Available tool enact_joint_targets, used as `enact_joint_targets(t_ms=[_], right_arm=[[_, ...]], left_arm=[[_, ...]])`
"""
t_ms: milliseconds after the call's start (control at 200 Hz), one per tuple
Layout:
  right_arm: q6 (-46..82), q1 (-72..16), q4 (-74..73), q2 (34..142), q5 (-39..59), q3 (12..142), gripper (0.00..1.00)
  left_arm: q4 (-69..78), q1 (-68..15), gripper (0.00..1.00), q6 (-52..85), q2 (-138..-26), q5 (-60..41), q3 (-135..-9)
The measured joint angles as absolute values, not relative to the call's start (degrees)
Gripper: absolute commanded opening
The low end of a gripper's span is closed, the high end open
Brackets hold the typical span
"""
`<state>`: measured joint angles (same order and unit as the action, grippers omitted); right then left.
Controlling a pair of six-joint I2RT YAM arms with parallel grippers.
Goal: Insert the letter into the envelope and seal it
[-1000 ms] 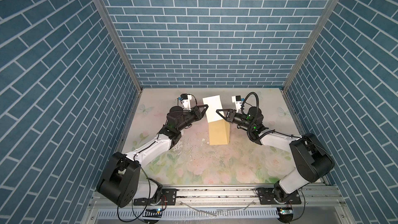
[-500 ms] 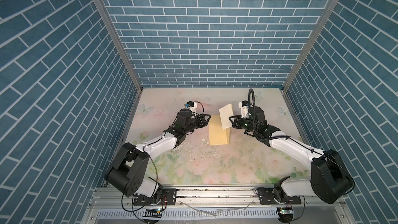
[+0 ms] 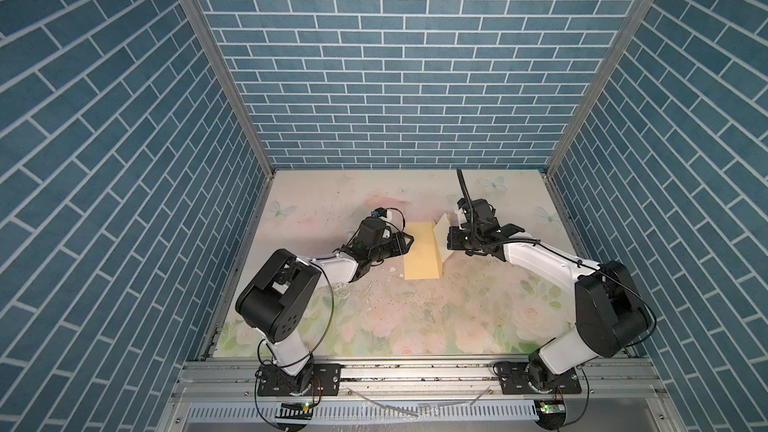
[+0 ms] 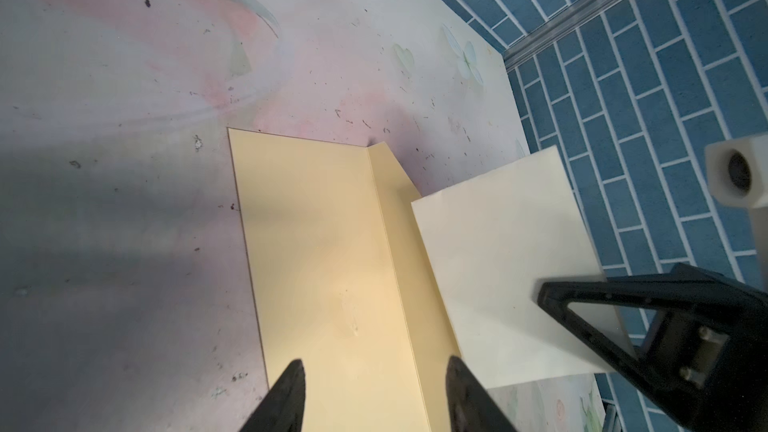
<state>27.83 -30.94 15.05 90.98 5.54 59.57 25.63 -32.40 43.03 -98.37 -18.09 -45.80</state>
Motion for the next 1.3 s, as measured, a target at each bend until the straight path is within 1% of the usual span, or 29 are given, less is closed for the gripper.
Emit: enact_joint_targets(t_ms=[145,300,945,1300], right_arm=[[27.1,-29.9,16.9,94.2,5.5,62.0,0.0],[26.9,-29.1,18.5,96.0,5.7,63.2,0.0],[26.9,-27.6,18.6,99.6,8.1,63.2,0.0],[26.9,-27.5,14.6,100.5,8.9,63.2,0.0]], left_arm=[[26.1,-32.6,0.48,43.0,-100.4,-18.1,-47.0],[26.1,-32.6,0.46,42.7,-102.3,-18.1,-48.3],[24.7,-32.6,0.43,40.0,-107.9,-15.7,-49.6],[25.8,-32.6,0.43,39.8,-109.4,-15.4,-50.2]])
